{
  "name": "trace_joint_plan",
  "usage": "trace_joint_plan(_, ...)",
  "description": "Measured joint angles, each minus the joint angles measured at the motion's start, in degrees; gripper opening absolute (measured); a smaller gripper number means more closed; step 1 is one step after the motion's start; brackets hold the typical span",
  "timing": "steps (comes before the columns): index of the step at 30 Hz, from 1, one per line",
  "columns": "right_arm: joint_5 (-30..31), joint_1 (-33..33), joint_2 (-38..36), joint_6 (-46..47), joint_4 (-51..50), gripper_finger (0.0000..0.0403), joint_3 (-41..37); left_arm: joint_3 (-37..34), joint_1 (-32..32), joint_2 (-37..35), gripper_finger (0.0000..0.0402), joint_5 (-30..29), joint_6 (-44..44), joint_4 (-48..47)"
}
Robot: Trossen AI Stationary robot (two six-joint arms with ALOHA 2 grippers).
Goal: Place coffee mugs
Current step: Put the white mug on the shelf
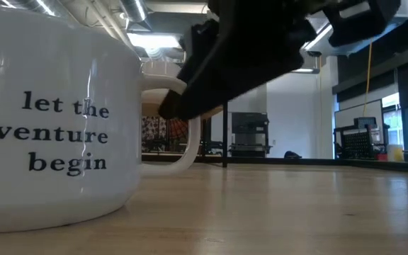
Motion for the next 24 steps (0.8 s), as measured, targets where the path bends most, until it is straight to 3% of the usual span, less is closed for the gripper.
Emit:
trace_joint_plan(10,-2.6,-0.1,2.6,0.3,4.6,0.0034,0.0,0.0,0.0,0.3,0.0074,-1.7,0.0,3.1)
trace_joint_plan(13,-2.0,0.0,2.7,1.6,4.8,0.0034,0.1,0.0,0.0,0.3,0.0074,-3.9,0.0,3.4)
trace_joint_plan(18,0.5,0.0,2.7,4.5,4.9,0.0034,0.3,0.0,0.2,0.3,0.0074,-15.4,-6.1,-0.9)
trace_joint_plan(24,2.7,-1.0,2.7,5.5,2.3,0.0034,2.8,0.0,-0.2,0.6,0.0074,-12.9,-3.0,-1.6)
